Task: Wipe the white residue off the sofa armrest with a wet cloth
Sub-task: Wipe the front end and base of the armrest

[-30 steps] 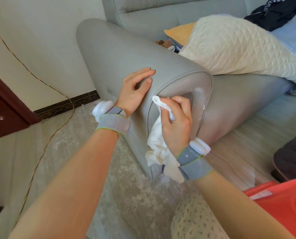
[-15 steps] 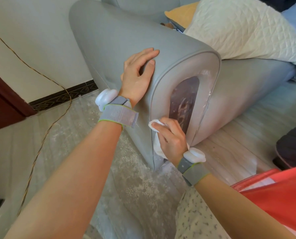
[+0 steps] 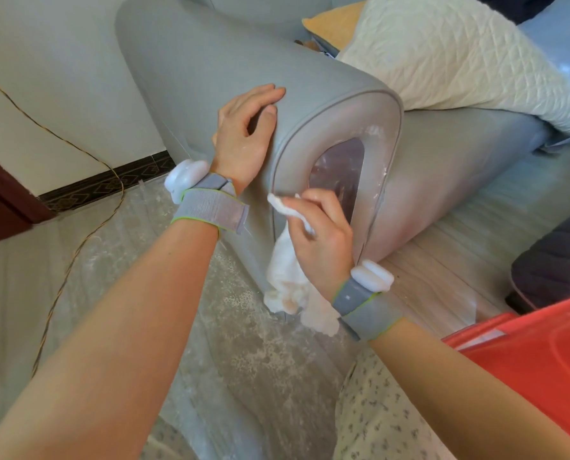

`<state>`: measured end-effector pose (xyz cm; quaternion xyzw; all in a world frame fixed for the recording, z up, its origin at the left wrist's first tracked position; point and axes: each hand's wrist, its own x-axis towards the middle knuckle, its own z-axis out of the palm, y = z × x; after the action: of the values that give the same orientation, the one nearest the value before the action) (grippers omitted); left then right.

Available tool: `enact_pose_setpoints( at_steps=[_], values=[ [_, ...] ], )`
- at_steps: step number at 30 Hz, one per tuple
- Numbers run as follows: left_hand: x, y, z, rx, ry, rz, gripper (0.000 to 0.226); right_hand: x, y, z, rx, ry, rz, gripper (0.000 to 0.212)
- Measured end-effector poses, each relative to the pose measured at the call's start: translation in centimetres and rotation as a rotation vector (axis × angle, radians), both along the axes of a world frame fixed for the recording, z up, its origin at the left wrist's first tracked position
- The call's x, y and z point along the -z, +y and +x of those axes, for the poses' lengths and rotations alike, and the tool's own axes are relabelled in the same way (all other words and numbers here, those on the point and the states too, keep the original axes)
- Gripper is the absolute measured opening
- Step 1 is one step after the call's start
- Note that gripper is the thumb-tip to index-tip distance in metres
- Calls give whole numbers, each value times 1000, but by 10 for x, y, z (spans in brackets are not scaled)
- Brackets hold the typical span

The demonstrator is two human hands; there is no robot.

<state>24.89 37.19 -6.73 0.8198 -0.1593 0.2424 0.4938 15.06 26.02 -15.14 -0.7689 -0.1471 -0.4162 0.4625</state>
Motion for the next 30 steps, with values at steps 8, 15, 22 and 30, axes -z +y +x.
enact_pose_setpoints(
  at_steps=[8,15,22,30],
  values=[
    [-2,3,-2,39,20,24,44,26,20,10,65,-81,-373,27],
    [-7,-1,0,3,4,15,34,107,-6,-6,-70,376,-454,23],
    [-11,-4,-5,-39,37,-17,34,35,-24,-8,-11,442,142,30],
    [-29,-28,-30,-194,150,132,37,-55,-31,24,60,197,492,25]
  ],
)
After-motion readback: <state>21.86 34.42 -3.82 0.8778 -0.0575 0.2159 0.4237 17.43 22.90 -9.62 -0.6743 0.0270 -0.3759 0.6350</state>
